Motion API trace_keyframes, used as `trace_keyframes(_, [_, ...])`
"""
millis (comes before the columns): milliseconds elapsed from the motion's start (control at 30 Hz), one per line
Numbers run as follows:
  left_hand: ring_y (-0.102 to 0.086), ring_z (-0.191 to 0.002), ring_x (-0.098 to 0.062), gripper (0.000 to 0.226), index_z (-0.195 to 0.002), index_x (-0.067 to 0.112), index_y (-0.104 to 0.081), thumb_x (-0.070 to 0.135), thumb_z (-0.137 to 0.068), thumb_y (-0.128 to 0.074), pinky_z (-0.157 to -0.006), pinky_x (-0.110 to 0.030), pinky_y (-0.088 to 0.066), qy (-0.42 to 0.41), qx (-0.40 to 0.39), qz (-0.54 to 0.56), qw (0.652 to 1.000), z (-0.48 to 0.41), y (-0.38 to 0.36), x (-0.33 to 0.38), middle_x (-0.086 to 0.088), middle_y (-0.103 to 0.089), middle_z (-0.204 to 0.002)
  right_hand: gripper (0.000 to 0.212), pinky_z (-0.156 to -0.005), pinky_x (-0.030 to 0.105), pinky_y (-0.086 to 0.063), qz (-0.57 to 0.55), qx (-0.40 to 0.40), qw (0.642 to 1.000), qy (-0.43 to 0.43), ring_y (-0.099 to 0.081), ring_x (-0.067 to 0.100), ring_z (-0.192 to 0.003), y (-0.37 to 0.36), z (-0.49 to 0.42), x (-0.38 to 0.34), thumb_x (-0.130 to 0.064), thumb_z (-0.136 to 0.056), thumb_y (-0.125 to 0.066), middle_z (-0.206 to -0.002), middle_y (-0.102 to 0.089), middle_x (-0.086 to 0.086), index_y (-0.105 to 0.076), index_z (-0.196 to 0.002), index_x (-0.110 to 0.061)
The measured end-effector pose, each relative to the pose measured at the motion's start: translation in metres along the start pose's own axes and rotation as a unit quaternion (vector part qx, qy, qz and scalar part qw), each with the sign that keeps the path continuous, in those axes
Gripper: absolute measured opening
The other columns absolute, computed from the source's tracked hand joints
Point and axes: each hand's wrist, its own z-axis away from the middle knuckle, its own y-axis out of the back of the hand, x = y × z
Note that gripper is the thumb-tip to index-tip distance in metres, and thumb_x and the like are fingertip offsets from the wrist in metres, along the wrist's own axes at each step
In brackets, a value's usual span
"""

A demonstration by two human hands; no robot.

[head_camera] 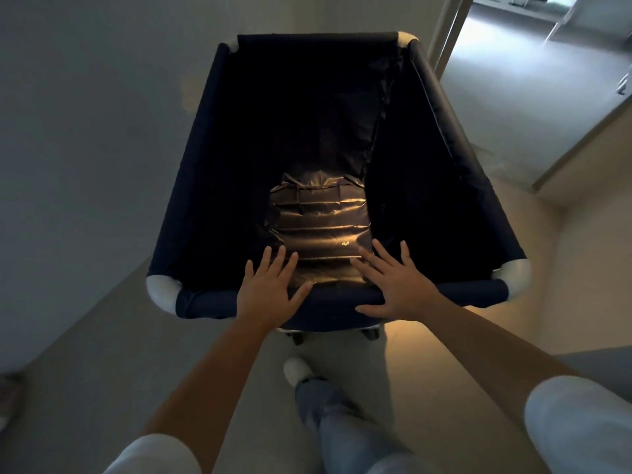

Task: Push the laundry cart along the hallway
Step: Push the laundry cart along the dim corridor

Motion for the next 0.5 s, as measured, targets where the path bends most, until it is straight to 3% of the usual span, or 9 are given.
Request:
trace_keyframes(233, [0.001,-0.143,-0.022,0.07,-0.147,0.026,-0.009,0.063,-0.087,-0.007,-0.113,-0.047,-0.005,-0.033,0.006,-0.009,0.999,-0.077,0.018,-0.068,0.0,-0.009,-0.156,0.091,-0.096,0.047,0.036,-0.006,0.01,0.999,-0.039,0.026,0.023,-0.136,0.014,-0.09,0.001,-0.083,-0.073,-0.009,-0.154,0.013,-0.001,0.004,-0.147,-0.031])
trace_keyframes(500, [-0.002,-0.143,-0.022,0.067,-0.146,0.025,-0.013,0.061,-0.09,-0.014,-0.113,-0.047,-0.007,-0.065,0.003,-0.016,0.998,-0.157,0.036,-0.15,0.0,-0.012,-0.156,0.089,-0.097,0.048,0.035,-0.034,0.012,0.996,-0.076,0.028,0.022,-0.136,0.034,-0.185,-0.011,-0.08,-0.076,-0.015,-0.152,0.012,-0.004,0.005,-0.147,-0.03])
